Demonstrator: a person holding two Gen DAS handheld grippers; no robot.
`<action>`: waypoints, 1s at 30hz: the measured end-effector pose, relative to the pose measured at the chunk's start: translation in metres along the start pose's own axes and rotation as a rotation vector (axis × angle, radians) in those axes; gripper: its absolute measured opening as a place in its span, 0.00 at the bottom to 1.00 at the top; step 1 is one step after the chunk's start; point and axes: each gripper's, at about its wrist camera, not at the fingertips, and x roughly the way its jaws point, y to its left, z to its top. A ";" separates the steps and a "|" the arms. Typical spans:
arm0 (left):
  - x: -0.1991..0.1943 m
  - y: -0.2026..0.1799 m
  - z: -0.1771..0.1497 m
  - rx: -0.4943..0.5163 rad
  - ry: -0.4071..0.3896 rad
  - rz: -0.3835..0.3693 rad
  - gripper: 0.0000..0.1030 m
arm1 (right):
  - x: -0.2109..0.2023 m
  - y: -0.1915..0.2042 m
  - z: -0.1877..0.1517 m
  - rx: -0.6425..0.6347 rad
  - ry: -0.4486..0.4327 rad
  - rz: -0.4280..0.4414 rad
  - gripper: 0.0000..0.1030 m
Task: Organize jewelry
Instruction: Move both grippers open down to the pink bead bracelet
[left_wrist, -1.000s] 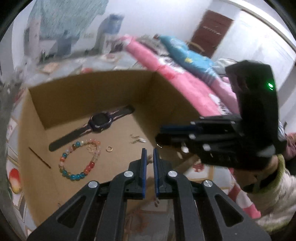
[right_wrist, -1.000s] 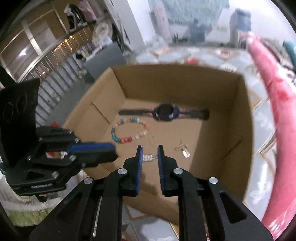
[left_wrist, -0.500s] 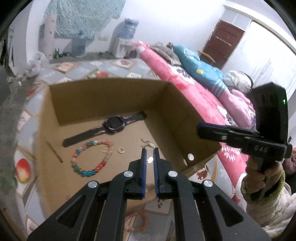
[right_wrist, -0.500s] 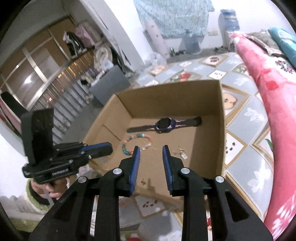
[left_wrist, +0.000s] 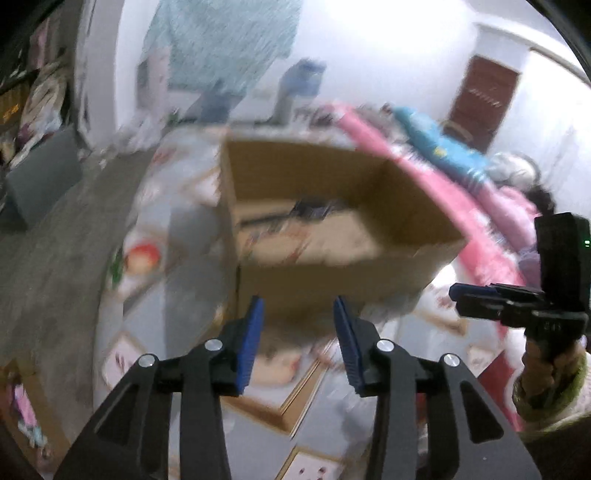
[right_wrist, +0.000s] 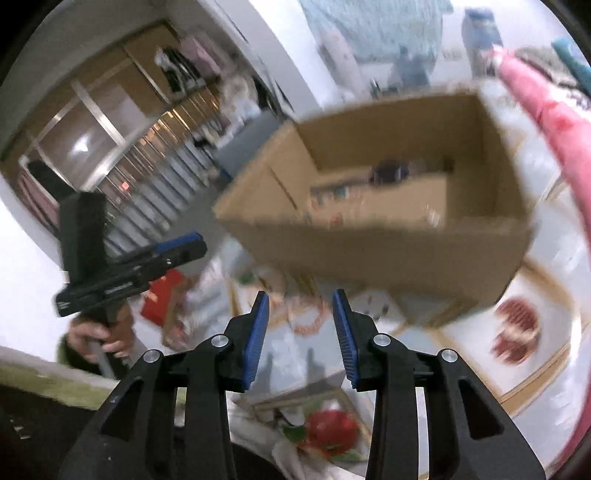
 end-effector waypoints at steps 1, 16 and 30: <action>0.012 0.001 -0.007 -0.012 0.040 0.015 0.37 | 0.011 0.000 -0.002 0.002 0.014 -0.011 0.34; 0.076 -0.019 -0.030 0.066 0.112 0.130 0.47 | 0.102 0.007 0.001 -0.120 0.114 -0.220 0.07; 0.096 -0.065 -0.025 0.186 0.146 0.067 0.52 | 0.065 -0.019 -0.031 0.030 0.098 -0.198 0.07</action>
